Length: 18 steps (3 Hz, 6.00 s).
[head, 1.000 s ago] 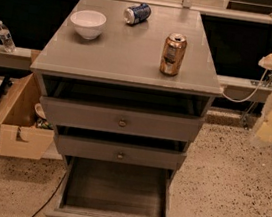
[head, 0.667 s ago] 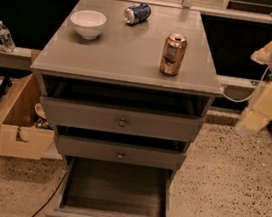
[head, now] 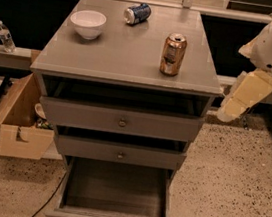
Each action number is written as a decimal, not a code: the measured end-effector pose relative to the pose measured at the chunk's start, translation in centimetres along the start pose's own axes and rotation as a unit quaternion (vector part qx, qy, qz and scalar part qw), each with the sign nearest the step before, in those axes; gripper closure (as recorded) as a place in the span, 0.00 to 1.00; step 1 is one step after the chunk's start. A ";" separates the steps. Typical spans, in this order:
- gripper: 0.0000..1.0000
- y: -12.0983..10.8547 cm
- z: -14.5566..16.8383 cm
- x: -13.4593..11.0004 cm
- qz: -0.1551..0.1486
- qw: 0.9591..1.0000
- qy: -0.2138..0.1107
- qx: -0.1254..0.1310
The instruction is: Place orange can into bottom drawer
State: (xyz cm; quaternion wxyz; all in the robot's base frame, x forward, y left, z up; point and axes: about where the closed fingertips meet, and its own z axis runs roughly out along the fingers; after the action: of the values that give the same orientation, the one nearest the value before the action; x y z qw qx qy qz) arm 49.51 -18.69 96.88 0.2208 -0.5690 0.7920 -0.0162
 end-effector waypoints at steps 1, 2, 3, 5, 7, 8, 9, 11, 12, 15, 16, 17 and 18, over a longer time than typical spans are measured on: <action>0.00 -4.5 3.4 -1.4 0.058 0.996 -0.057 0.028; 0.00 -8.6 6.4 -3.0 0.100 0.988 -0.111 0.046; 0.00 -12.2 9.1 -5.0 0.137 0.976 -0.160 0.057; 0.00 -16.3 14.0 -10.3 0.171 0.953 -0.239 0.068; 0.00 -16.7 15.4 -13.8 0.176 0.943 -0.277 0.061; 0.18 -16.1 16.4 -14.7 0.180 0.942 -0.280 0.047; 0.41 -15.4 17.0 -15.0 0.179 0.942 -0.282 0.039; 0.99 -11.4 9.3 -11.7 0.147 0.933 -0.315 0.096; 1.00 -8.4 7.2 -10.6 0.116 0.941 -0.307 0.085; 1.00 -3.7 9.0 -10.5 0.093 0.949 -0.297 0.054; 1.00 3.2 14.6 -9.5 0.103 0.952 -0.287 0.008; 1.00 8.7 21.1 -7.9 0.125 0.955 -0.266 -0.032; 1.00 8.6 21.0 -8.0 0.124 0.955 -0.267 -0.031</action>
Offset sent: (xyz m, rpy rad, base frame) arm 0.1710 0.0126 -0.0351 0.3929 -0.1802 -0.2253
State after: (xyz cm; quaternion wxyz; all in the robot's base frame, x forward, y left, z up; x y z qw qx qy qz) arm 51.60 -3.65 78.19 0.4070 -0.4561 0.7687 0.1883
